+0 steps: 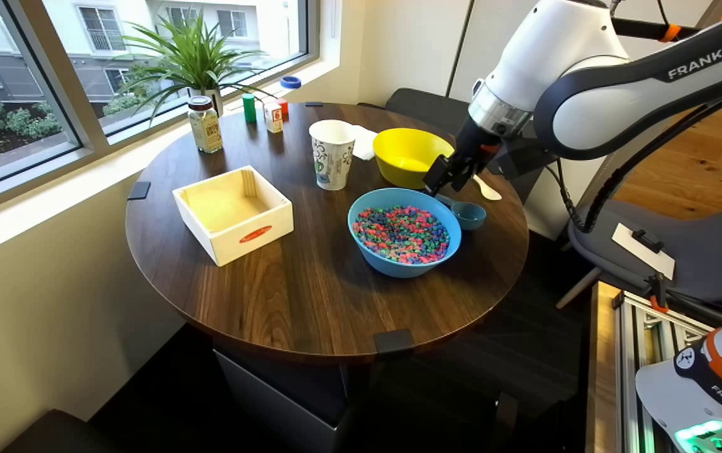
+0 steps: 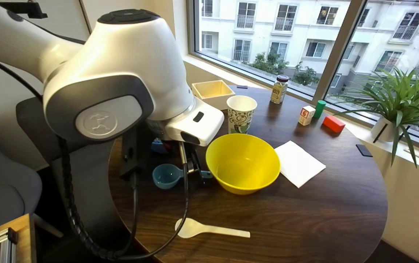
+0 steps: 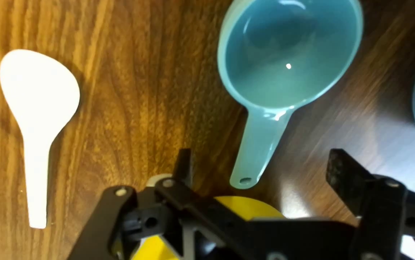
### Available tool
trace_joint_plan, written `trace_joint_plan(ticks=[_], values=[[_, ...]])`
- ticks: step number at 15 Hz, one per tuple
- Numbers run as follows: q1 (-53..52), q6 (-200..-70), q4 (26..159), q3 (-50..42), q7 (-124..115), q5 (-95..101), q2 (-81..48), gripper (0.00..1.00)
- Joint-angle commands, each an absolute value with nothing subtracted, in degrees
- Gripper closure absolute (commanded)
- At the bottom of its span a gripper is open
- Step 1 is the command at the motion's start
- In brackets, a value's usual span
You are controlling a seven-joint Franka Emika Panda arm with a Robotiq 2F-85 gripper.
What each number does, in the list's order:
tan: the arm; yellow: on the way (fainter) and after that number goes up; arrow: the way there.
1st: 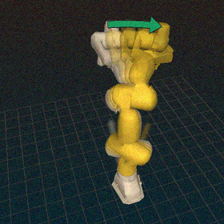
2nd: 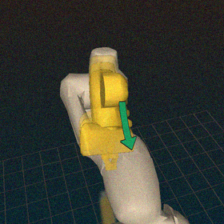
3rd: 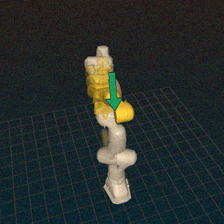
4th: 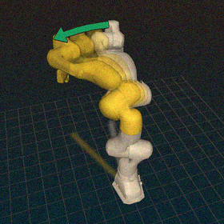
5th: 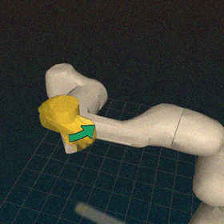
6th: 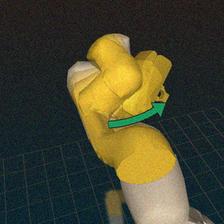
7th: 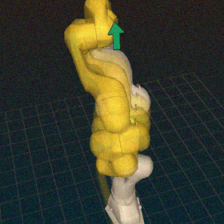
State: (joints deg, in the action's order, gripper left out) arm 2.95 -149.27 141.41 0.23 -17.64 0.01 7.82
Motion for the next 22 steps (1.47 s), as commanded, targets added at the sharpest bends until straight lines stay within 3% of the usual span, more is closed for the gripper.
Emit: trace_joint_plan(ticks=[1,3,10,11,22], values=[[3.04,-149.99,140.26,0.66,-18.65,1.47,5.79,0.27],[2.95,-149.87,139.96,0.55,-18.39,1.36,5.46,0.47],[2.59,-149.22,139.11,0.49,-18.20,1.14,4.14,0.98],[2.51,-149.06,139.03,0.51,-18.21,1.05,4.16,0.94],[1.64,-143.77,141.60,1.60,-15.41,3.56,10.15,0.94]])
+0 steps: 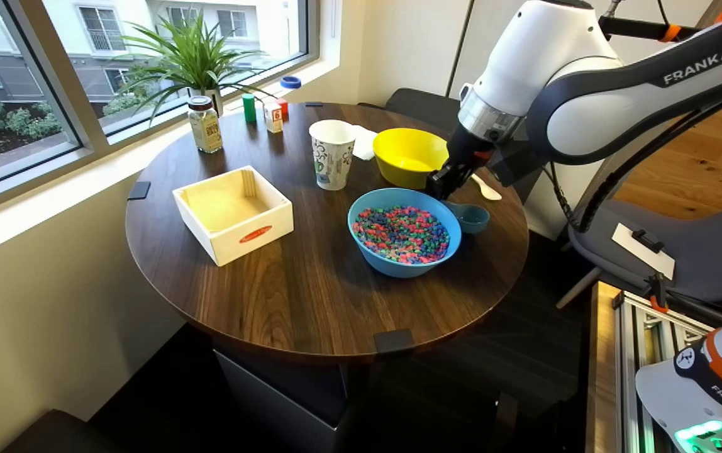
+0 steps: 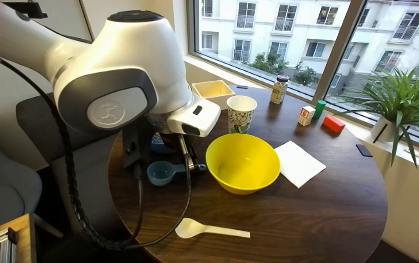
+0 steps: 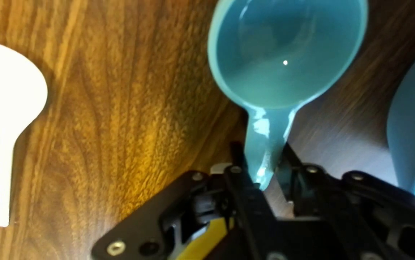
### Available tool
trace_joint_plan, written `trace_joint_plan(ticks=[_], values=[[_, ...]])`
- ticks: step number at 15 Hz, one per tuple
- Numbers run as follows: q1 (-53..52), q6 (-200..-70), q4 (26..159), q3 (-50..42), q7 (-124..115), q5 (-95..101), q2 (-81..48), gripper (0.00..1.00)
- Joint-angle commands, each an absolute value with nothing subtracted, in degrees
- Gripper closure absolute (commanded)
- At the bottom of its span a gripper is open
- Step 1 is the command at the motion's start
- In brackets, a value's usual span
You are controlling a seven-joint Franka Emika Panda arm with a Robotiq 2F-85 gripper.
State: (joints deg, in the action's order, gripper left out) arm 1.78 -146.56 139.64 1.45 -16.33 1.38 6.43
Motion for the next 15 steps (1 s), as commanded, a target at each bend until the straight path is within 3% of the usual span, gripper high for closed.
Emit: trace_joint_plan(ticks=[1,8,15], values=[[1.69,-143.13,141.76,1.62,-15.05,4.02,10.87,0.94],[2.01,-140.74,143.20,3.77,-16.85,8.44,18.33,0.94],[5.00,-147.82,140.62,10.35,-27.29,16.06,18.99,0.94]])
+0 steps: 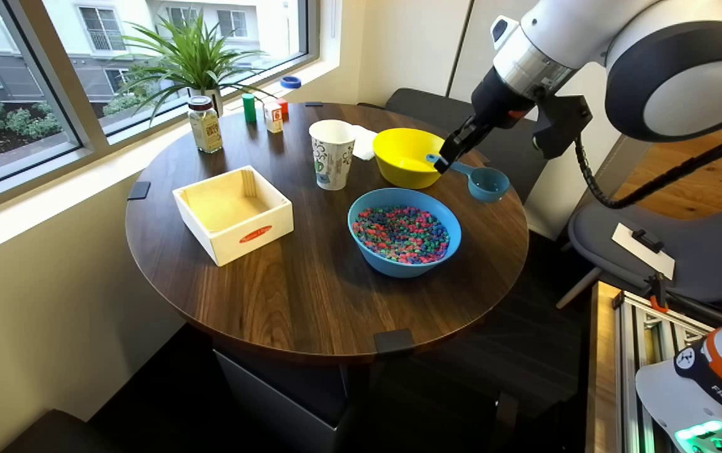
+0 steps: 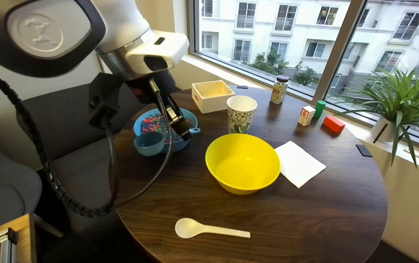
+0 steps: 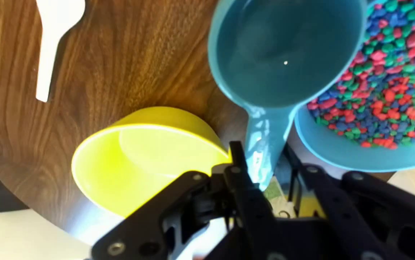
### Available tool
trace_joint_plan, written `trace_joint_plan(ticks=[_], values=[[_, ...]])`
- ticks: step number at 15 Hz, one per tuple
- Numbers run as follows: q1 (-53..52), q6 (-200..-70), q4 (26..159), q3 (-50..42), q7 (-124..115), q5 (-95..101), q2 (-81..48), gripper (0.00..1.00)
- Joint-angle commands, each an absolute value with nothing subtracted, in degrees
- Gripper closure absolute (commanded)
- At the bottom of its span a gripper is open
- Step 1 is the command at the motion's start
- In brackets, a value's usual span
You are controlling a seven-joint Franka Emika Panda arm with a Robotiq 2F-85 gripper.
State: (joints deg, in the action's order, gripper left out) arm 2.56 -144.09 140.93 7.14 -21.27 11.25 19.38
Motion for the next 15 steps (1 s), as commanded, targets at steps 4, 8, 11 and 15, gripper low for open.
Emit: trace_joint_plan(ticks=[4,8,11,15], values=[[10.67,-157.07,139.23,16.14,-39.08,27.03,15.78,0.94],[14.53,-161.32,137.40,20.65,-49.57,36.31,12.60,0.94],[12.71,-161.25,138.23,19.58,-46.97,33.80,13.05,0.74],[12.42,-162.33,137.53,19.93,-46.98,33.78,11.13,0.74]])
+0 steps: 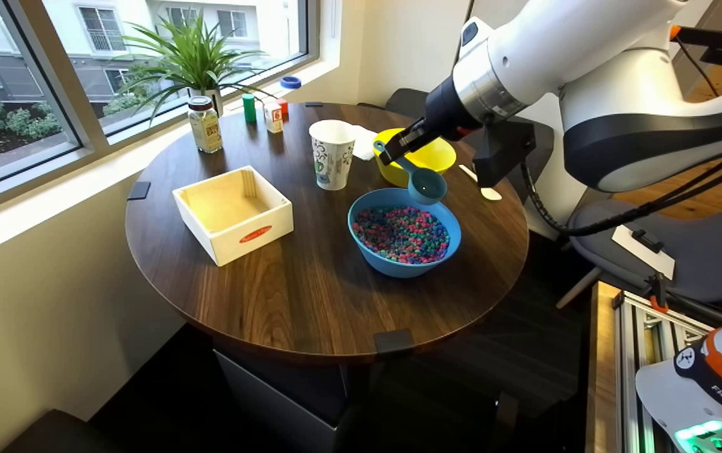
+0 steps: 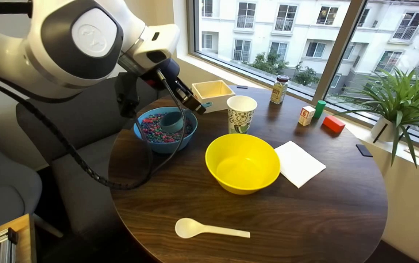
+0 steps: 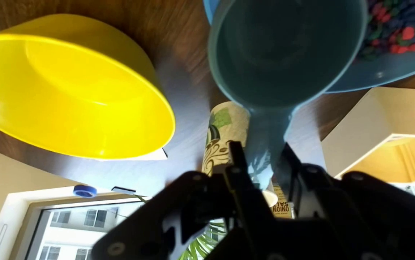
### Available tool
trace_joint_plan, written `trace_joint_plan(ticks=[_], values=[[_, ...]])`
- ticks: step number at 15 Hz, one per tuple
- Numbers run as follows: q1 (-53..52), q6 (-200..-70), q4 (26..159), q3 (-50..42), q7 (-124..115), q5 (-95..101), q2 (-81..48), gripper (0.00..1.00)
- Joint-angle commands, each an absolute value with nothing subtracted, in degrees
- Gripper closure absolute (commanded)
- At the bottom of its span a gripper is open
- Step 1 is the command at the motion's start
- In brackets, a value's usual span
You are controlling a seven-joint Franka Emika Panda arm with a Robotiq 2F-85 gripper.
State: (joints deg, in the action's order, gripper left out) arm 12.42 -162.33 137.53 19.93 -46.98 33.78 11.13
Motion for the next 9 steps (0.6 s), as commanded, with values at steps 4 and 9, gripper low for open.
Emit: trace_joint_plan(ticks=[4,9], values=[[12.59,-161.98,136.64,20.65,-47.69,35.05,10.95,0.94],[13.84,-161.51,133.78,23.90,-51.84,41.93,10.19,0.94]])
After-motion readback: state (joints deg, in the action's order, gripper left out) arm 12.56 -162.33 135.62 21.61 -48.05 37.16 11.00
